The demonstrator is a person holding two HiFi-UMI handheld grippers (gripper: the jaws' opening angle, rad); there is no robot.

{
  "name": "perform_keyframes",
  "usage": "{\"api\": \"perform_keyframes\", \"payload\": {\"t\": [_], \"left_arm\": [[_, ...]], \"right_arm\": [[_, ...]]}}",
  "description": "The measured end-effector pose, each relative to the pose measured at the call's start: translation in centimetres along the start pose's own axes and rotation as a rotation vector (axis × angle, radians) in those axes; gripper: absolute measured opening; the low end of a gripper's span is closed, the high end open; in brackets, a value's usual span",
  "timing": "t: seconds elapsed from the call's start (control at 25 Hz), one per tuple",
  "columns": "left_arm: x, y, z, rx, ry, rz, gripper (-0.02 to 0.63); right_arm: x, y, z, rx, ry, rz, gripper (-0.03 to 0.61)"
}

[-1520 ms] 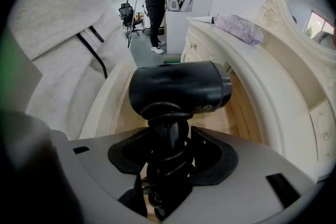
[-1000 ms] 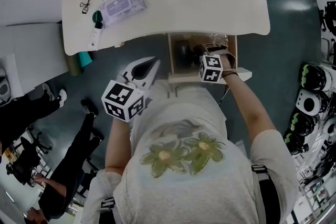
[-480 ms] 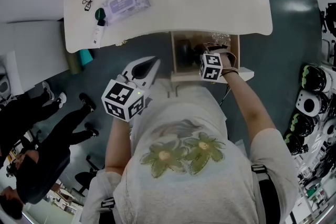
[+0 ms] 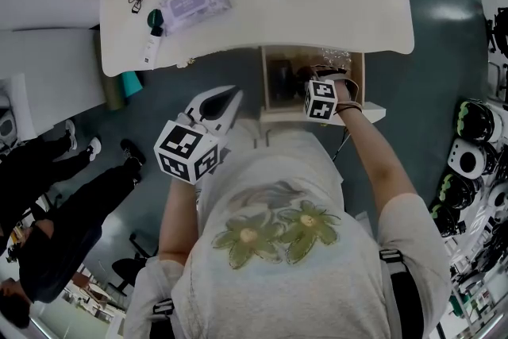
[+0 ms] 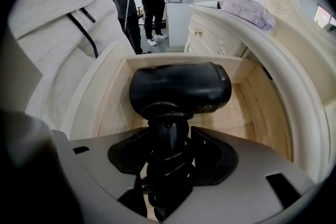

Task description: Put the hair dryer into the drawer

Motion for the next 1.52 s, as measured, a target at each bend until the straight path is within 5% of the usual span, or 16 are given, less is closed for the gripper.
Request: {"api": "perform_keyframes", "payload": {"t": [1.52], "left_arm": [[0.8,0.1,-0.6,-0.03,-0.001,-0.008,0.009]], "right_arm": [[1.6,-1.3,2.0,0.024,0.058,-0.022,0.221]]}}
Point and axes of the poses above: the fingertips, and each gripper's own axes: x forward along the fingers, z to its right, y out of its top, the point moved 10 cm from there along -x, backward along the fingers, and after that the axes turned 13 degrees about y, right-handed, at the moved point
